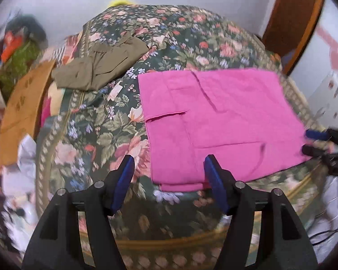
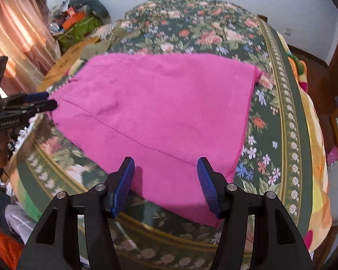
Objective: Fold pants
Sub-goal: 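Grasp the trouser hem edge with the left tool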
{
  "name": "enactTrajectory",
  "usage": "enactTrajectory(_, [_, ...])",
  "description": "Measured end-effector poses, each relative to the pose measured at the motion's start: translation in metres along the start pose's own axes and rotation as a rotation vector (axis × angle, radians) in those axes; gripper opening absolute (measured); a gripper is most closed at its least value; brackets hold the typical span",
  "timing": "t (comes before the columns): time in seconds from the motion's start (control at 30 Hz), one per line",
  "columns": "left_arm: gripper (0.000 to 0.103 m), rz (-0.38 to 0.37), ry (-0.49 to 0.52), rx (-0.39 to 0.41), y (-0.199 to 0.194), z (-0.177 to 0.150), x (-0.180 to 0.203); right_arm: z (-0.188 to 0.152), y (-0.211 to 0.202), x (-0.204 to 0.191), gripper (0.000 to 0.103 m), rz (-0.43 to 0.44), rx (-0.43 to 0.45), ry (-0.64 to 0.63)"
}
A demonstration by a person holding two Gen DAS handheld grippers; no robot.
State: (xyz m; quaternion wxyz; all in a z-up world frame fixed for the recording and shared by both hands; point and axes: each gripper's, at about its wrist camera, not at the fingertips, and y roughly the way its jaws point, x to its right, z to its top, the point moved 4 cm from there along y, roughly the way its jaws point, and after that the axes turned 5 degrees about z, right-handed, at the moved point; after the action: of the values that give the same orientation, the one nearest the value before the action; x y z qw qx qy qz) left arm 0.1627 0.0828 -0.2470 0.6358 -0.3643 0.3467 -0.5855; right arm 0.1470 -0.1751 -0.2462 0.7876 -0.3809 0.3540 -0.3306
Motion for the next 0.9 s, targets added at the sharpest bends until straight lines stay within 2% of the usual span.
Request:
enactTrajectory(0.17, [0.064, -0.071, -0.117, 0.013, -0.023, 0.002, -0.005, 0.014, -0.010, -0.021, 0.054, 0.016, 0.084, -0.025])
enactTrajectory(0.33, [0.064, -0.146, -0.191, -0.053, -0.017, -0.006, 0.002, 0.025, -0.005, -0.045, 0.054, 0.068, 0.140, -0.047])
enactTrajectory(0.47, [0.064, -0.214, -0.271, -0.130, -0.003, -0.018, 0.006, 0.027, 0.014, -0.049, 0.054, 0.082, 0.115, -0.033])
enactTrajectory(0.6, [0.064, -0.276, -0.340, -0.172, 0.005, -0.028, 0.007, 0.023, 0.033, -0.043, 0.054, 0.079, 0.062, -0.011])
enactTrajectory(0.7, [0.064, -0.314, -0.380, -0.179, 0.010, -0.029, 0.007, 0.017, 0.044, -0.035, 0.054, 0.072, 0.016, 0.008])
enactTrajectory(0.9, [0.064, -0.402, -0.520, -0.187, 0.027, -0.025, -0.005, 0.014, 0.044, -0.034, 0.054, 0.094, 0.018, 0.006])
